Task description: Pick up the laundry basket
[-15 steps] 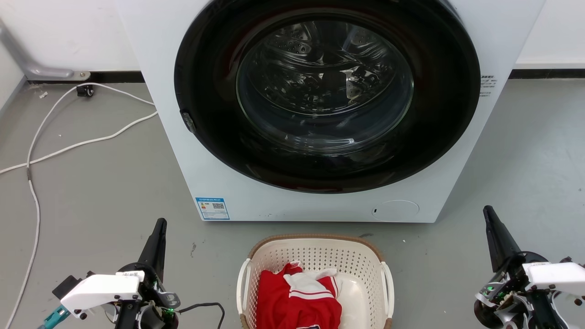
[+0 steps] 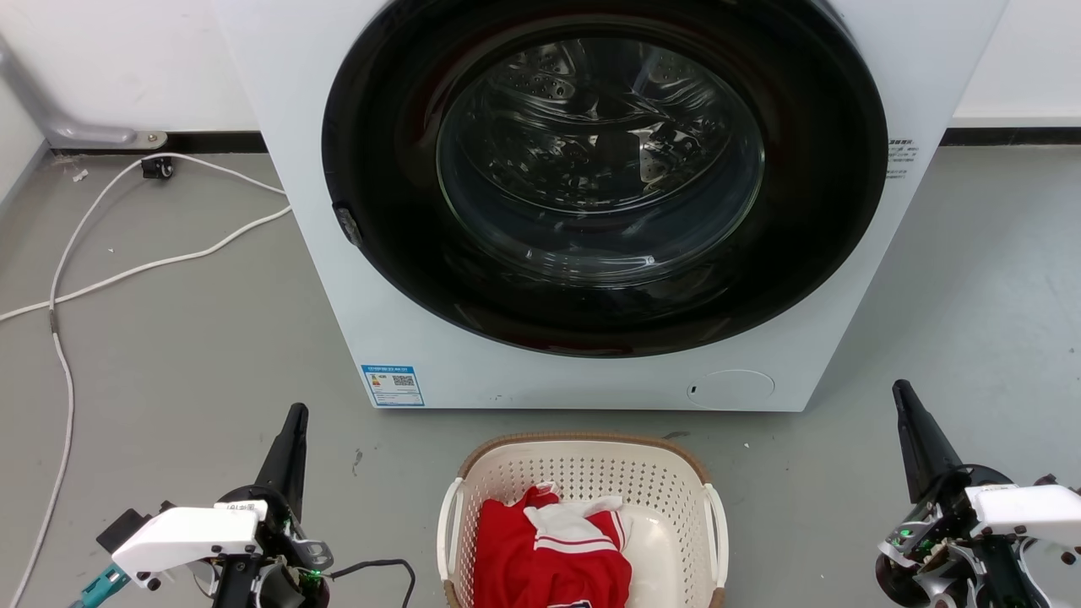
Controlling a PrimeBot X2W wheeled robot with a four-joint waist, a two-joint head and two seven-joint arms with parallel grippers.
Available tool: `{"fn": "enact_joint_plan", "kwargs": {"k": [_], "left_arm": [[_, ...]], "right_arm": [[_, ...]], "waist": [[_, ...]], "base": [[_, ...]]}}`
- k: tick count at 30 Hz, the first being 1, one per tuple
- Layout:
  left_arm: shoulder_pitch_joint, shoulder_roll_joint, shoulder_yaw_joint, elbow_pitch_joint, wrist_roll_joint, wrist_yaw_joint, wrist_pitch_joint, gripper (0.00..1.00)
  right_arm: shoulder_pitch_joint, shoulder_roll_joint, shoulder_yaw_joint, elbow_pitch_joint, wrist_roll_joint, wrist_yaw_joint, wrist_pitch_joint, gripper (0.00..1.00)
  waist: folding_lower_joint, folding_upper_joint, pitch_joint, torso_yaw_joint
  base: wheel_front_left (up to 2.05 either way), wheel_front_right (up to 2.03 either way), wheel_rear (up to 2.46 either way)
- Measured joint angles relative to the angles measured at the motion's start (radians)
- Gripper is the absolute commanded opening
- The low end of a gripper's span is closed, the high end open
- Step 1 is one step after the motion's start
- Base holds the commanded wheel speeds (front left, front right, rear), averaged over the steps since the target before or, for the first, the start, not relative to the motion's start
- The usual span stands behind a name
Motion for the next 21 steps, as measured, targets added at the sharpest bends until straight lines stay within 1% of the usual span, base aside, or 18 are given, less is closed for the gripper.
{"fn": "enact_joint_plan", "kwargs": {"k": [15, 16, 19, 20, 21], "left_arm": [[0.000, -0.001, 0.001, 0.000, 0.003, 0.000, 0.000, 0.00], [0.000, -0.001, 0.001, 0.000, 0.003, 0.000, 0.000, 1.00], [0.018, -0.005, -0.002, 0.022, 0.003, 0.001, 0.000, 1.00], [0.027, -0.006, -0.002, 0.032, 0.003, 0.001, 0.000, 0.00], [0.036, -0.008, -0.003, 0.041, 0.003, 0.001, 0.000, 1.00]], "right_arm": [[0.000, 0.001, -0.001, 0.000, -0.001, 0.000, 0.000, 0.00], [0.000, 0.001, -0.001, 0.000, -0.001, 0.000, 0.000, 1.00], [0.019, 0.003, 0.001, 0.021, -0.001, 0.000, 0.000, 1.00], [0.029, 0.004, 0.001, 0.030, -0.001, 0.000, 0.000, 0.00], [0.038, 0.005, 0.001, 0.040, -0.001, 0.000, 0.000, 1.00]], "waist": [[0.0000, 0.0000, 0.000, 0.000], [0.0000, 0.0000, 0.000, 0.000], [-0.0001, 0.0000, 0.000, 0.000], [0.0000, 0.0000, 0.000, 0.000], [0.0000, 0.0000, 0.000, 0.000]], "base": [[0.00, 0.00, 0.00], [0.00, 0.00, 0.00], [0.00, 0.00, 0.00], [0.00, 0.00, 0.00], [0.00, 0.00, 0.00]]}}
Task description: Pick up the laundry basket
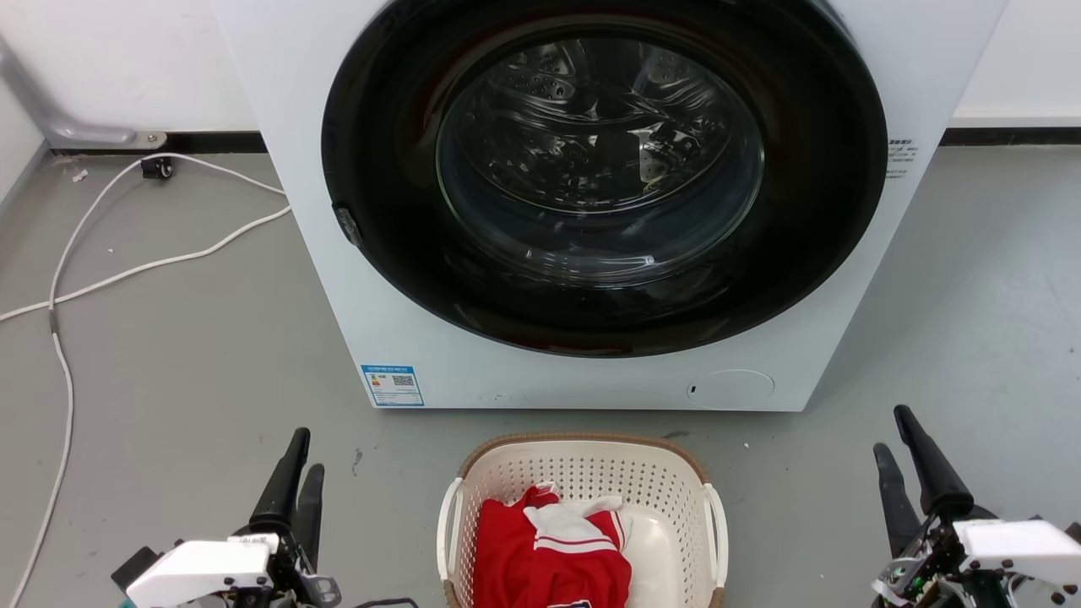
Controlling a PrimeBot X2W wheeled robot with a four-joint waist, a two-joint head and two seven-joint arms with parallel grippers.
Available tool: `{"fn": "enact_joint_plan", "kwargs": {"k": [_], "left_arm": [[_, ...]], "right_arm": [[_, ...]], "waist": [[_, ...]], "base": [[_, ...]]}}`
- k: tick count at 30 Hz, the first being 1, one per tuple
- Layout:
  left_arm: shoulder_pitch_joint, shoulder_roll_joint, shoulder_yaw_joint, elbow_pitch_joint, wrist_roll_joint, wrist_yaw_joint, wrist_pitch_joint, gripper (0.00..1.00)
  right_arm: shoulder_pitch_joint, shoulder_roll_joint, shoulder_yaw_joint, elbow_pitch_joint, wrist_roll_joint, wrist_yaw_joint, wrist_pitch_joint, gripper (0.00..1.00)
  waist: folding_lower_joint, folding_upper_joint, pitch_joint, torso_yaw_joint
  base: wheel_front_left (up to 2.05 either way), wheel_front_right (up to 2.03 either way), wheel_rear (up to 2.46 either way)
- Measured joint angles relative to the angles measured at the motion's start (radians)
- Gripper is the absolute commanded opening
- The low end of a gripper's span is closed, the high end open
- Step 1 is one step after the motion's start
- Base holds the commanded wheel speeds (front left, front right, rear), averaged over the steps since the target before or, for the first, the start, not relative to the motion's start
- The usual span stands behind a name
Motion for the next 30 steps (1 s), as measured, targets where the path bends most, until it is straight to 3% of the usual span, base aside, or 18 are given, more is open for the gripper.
{"fn": "enact_joint_plan", "kwargs": {"k": [18, 30], "left_arm": [[0.035, -0.002, 0.016, -0.041, 0.114, 0.000, -0.081, 1.00], [0.037, -0.001, 0.087, -0.099, 0.305, 0.000, -0.132, 1.00]], "right_arm": [[0.028, 0.002, 0.017, -0.040, -0.072, -0.001, -0.082, 1.00], [0.027, 0.002, -0.022, -0.096, -0.386, -0.001, -0.130, 1.00]], "waist": [[0.0000, 0.0000, 0.000, -0.002], [0.0000, 0.0000, 0.000, -0.003]], "base": [[0.00, 0.00, 0.00], [0.00, 0.00, 0.00]]}}
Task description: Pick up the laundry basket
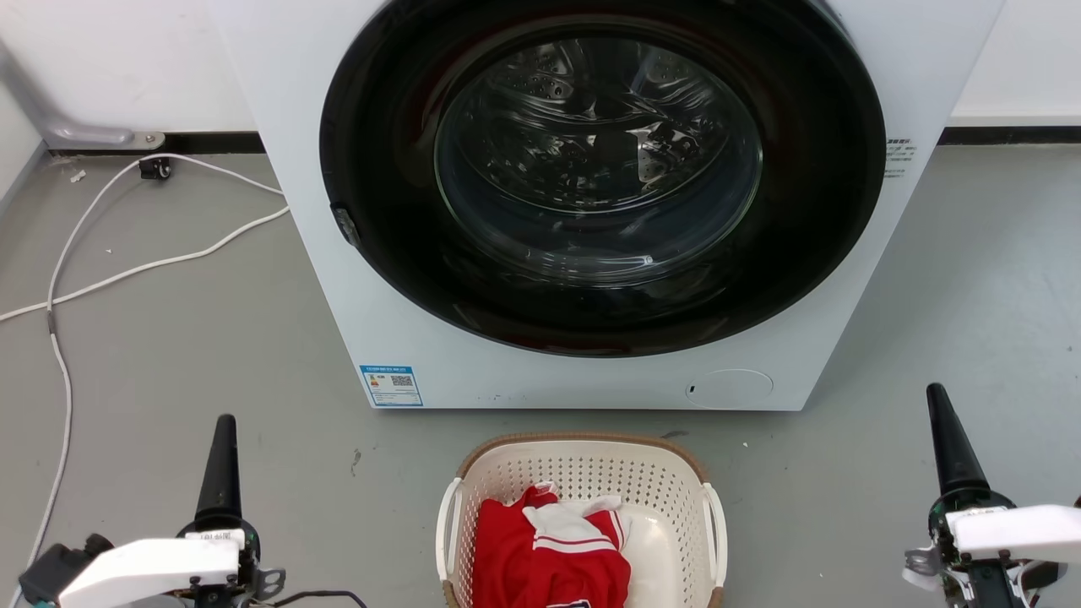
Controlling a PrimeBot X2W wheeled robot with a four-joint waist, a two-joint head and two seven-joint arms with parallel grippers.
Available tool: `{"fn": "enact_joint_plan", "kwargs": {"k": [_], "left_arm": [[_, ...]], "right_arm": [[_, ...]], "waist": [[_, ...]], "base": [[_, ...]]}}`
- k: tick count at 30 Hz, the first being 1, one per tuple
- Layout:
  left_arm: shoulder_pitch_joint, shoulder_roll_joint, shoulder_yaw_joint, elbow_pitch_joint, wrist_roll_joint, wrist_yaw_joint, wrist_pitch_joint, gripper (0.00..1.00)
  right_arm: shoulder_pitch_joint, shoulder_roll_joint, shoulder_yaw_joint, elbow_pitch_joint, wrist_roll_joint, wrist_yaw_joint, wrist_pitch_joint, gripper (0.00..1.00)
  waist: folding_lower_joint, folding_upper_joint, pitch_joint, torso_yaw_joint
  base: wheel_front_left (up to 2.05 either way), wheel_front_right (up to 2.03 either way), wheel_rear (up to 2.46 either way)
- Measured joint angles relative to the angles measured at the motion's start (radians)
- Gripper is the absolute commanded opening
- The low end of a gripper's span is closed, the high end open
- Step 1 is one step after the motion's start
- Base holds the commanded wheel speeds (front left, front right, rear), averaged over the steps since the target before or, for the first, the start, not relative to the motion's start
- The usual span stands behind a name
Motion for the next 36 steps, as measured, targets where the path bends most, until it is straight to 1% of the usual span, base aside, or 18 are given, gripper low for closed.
{"fn": "enact_joint_plan", "kwargs": {"k": [5, 8, 11, 19, 23, 27, 36], "left_arm": [[0.000, 0.000, -0.003, -0.075, 0.129, 0.026, -0.018, 1.00], [0.004, 0.001, -0.021, -0.116, 0.205, 0.050, -0.028, 1.00], [0.012, 0.001, -0.053, -0.151, 0.296, 0.060, -0.037, 1.00], [0.031, 0.001, -0.141, -0.219, 0.518, 0.063, -0.063, 1.00], [0.039, 0.006, -0.177, -0.245, 0.622, 0.078, -0.076, 1.00], [0.043, 0.041, -0.231, -0.255, 0.711, 0.121, -0.089, 1.00], [0.035, 0.139, -0.393, -0.265, 0.841, 0.272, -0.114, 1.00]], "right_arm": [[-0.004, 0.000, 0.011, -0.053, -0.153, 0.000, -0.017, 1.00], [-0.009, 0.000, 0.017, -0.092, -0.244, 0.000, -0.030, 1.00], [-0.010, 0.000, 0.039, -0.113, -0.327, 0.000, -0.040, 1.00], [-0.006, 0.000, 0.084, -0.134, -0.489, 0.000, -0.065, 1.00], [-0.001, 0.000, 0.104, -0.142, -0.570, 0.000, -0.078, 1.00], [0.001, 0.000, 0.112, -0.154, -0.628, 0.000, -0.088, 1.00], [0.007, 0.000, 0.110, -0.157, -0.747, 0.000, -0.114, 1.00]], "waist": [[0.0000, 0.0000, 0.005, 0.001], [0.0000, 0.0000, 0.007, 0.001], [0.0000, 0.0000, 0.008, 0.000], [0.0000, 0.0000, 0.009, -0.002], [0.0000, 0.0000, 0.010, -0.004], [0.0001, 0.0000, 0.012, -0.006], [0.0001, 0.0000, 0.015, -0.008]], "base": [[0.00, 0.00, 0.00], [0.00, 0.00, 0.00], [0.00, 0.00, 0.00], [0.00, 0.00, 0.00], [0.00, 0.00, 0.00], [0.00, 0.00, 0.00], [0.00, 0.00, 0.00]]}}
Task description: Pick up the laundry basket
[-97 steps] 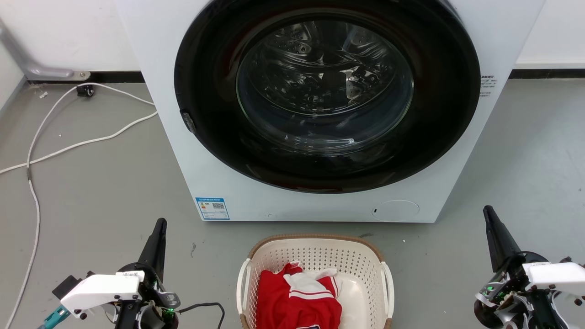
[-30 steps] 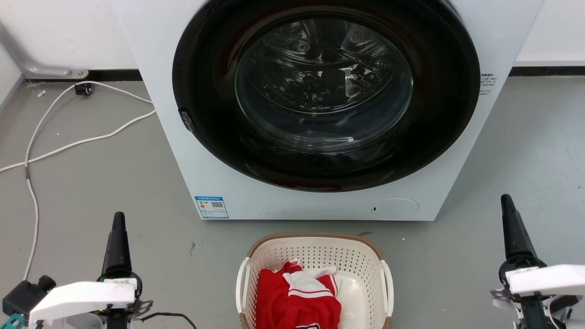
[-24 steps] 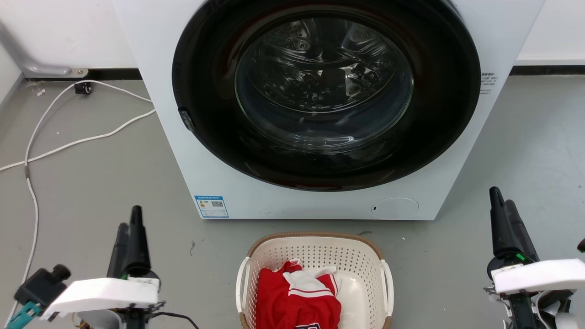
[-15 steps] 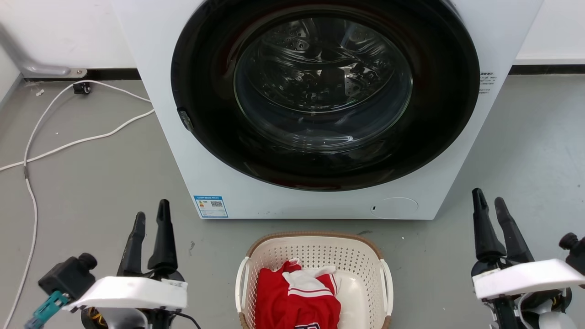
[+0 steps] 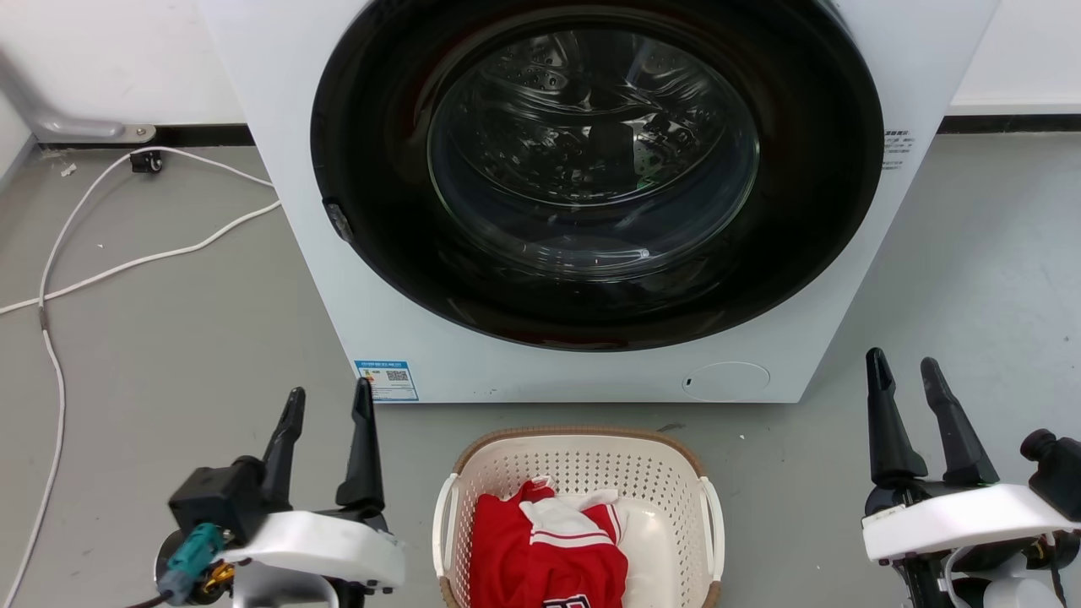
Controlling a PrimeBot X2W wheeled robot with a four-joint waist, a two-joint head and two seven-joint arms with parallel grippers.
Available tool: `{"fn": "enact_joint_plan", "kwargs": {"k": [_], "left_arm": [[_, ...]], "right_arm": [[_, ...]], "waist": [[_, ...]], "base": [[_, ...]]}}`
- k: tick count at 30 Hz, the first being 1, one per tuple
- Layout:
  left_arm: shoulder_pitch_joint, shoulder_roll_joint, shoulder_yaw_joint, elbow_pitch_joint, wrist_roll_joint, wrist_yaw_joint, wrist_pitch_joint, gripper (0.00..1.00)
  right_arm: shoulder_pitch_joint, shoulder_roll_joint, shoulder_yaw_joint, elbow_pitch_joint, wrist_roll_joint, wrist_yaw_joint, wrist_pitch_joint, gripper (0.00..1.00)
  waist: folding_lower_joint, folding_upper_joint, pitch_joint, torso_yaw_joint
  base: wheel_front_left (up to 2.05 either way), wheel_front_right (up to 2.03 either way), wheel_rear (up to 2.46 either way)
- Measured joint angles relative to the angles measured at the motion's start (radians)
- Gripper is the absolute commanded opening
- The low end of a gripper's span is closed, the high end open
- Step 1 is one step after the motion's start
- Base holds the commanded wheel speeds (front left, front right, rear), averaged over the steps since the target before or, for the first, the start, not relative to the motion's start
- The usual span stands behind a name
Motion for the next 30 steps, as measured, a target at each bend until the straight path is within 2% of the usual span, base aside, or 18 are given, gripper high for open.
{"fn": "enact_joint_plan", "kwargs": {"k": [7, 10, 13, 19, 21, 24, 30], "left_arm": [[-0.012, 0.055, -0.105, 0.002, 0.045, 0.087, -0.019, 1.00], [-0.014, 0.063, -0.126, 0.009, 0.051, 0.105, -0.025, 1.00], [-0.014, 0.061, -0.129, 0.021, 0.043, 0.105, -0.032, 1.00], [-0.012, 0.050, -0.105, 0.025, 0.082, 0.069, -0.049, 1.00], [-0.004, 0.046, -0.105, 0.022, 0.137, 0.036, -0.061, 1.00], [0.007, 0.042, -0.111, 0.037, 0.168, 0.017, -0.064, 1.00], [0.020, 0.015, -0.092, 0.070, 0.186, -0.028, -0.080, 1.00]], "right_arm": [[0.010, 0.000, -0.007, 0.019, -0.066, 0.000, -0.017, 1.00], [0.010, 0.000, -0.004, 0.024, -0.093, 0.000, -0.026, 1.00], [0.010, 0.000, 0.004, 0.030, -0.113, 0.000, -0.035, 1.00], [0.011, 0.000, 0.013, 0.030, -0.174, 0.000, -0.051, 1.00], [0.011, 0.000, 0.020, 0.030, -0.222, 0.000, -0.061, 1.00], [0.013, 0.000, 0.021, 0.031, -0.246, 0.000, -0.069, 1.00], [0.020, 0.000, 0.027, 0.048, -0.284, 0.000, -0.079, 1.00]], "waist": [[0.0000, 0.0000, 0.000, -0.002], [0.0000, 0.0000, 0.000, -0.004], [0.0000, 0.0000, 0.001, -0.005], [0.0000, 0.0000, 0.006, -0.006], [0.0000, 0.0000, 0.007, -0.007], [0.0000, 0.0000, 0.006, -0.008], [0.0000, 0.0000, 0.005, -0.009]], "base": [[0.00, 0.00, 0.00], [0.00, 0.00, 0.00], [0.00, 0.00, 0.00], [0.00, 0.00, 0.00], [0.00, 0.00, 0.00], [0.00, 0.00, 0.00], [0.00, 0.00, 0.00]]}}
